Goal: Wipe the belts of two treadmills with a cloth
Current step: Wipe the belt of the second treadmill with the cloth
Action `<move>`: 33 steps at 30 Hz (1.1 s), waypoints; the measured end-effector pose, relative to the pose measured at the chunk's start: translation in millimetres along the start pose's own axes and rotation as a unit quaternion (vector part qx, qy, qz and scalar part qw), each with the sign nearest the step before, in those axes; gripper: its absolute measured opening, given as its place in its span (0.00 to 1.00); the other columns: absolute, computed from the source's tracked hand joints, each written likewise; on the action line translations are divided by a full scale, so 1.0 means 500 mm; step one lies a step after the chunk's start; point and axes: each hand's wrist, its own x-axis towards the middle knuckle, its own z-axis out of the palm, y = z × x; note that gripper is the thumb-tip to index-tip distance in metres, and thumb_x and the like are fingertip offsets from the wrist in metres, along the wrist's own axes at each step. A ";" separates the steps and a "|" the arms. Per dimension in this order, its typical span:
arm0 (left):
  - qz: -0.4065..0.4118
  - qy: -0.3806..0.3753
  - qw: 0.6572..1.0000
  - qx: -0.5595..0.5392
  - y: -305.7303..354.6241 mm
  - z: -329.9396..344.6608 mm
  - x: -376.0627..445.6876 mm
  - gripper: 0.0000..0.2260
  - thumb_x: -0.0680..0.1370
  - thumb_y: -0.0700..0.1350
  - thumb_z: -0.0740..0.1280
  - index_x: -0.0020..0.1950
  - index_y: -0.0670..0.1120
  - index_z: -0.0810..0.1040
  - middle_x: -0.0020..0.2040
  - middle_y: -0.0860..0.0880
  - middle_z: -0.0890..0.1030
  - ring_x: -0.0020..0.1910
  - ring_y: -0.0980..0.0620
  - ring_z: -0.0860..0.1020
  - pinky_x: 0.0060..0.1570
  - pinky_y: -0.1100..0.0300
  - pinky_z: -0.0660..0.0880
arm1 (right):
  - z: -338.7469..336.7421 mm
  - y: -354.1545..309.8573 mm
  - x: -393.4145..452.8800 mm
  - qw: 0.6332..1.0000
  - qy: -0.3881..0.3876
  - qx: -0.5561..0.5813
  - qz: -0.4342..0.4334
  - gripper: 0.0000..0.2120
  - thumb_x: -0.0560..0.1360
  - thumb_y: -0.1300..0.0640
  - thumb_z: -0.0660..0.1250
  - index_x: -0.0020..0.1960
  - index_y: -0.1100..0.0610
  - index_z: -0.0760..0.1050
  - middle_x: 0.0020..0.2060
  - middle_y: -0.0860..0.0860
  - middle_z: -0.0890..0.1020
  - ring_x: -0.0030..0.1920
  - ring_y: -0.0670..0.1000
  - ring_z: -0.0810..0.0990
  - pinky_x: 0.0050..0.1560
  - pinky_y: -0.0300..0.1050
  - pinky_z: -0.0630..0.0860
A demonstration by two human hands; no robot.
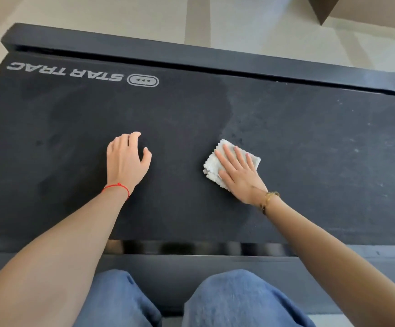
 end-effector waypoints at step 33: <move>-0.083 -0.032 0.994 0.063 0.194 0.126 0.049 0.24 0.82 0.51 0.58 0.79 0.51 0.63 0.79 0.45 0.63 0.80 0.43 0.57 0.76 0.32 0.50 | -0.145 0.275 0.354 0.999 0.021 -0.029 -0.027 0.26 0.85 0.48 0.46 0.81 0.49 0.45 0.81 0.52 0.46 0.80 0.58 0.44 0.76 0.60 0.42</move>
